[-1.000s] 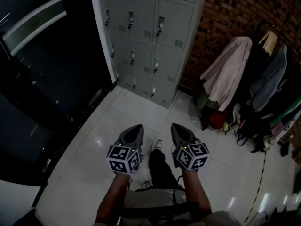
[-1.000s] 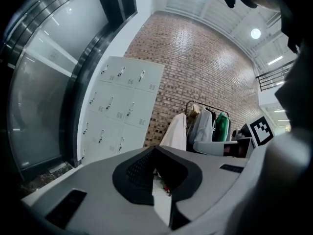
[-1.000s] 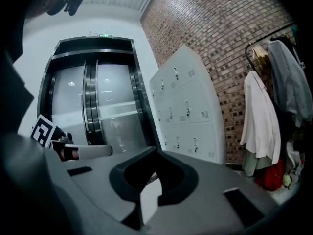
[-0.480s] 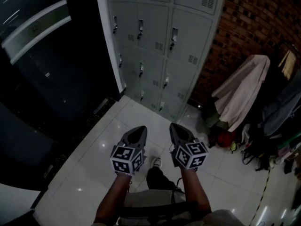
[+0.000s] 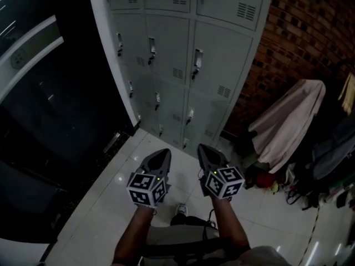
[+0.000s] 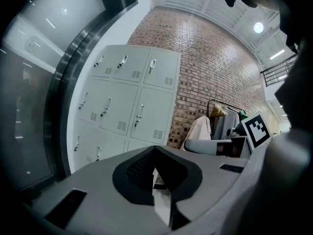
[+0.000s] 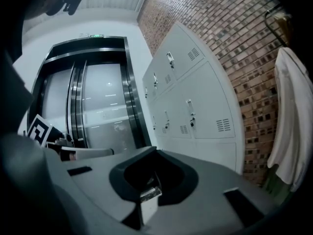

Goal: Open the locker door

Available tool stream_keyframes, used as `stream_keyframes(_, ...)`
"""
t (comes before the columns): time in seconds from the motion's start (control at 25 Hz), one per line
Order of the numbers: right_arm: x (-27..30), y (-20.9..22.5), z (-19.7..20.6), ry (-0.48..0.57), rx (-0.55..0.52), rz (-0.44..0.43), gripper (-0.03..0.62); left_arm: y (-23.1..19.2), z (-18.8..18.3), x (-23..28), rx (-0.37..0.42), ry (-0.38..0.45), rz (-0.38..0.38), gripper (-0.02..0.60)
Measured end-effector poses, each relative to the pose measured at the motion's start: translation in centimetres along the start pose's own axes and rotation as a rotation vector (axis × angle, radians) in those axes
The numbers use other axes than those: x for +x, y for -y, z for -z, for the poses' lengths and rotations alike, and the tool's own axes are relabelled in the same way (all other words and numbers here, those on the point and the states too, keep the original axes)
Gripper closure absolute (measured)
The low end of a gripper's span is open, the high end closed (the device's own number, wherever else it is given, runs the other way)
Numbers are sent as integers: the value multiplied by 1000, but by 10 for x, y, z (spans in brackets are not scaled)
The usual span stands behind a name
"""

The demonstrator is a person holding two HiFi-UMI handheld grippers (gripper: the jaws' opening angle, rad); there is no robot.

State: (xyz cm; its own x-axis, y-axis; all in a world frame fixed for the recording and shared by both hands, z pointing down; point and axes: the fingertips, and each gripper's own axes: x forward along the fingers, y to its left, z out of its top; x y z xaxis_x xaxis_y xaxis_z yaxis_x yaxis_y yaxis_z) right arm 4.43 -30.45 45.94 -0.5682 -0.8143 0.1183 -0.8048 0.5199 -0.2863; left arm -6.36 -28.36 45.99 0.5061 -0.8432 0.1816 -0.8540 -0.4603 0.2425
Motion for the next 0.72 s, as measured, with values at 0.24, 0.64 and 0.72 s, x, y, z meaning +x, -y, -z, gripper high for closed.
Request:
stream_keyframes(0.24,44,35,-20,2,-13,1,588,-20,-17,49,1,-5,-11,583)
stream_keyframes(0.64,116,66,-46,9,-66,-5,585,-59,-32,118,0,-19,17,583)
stream_keyframes(0.72,134,75,-55,19,-81,16,582,-69,-38,136,6,-25,29,583)
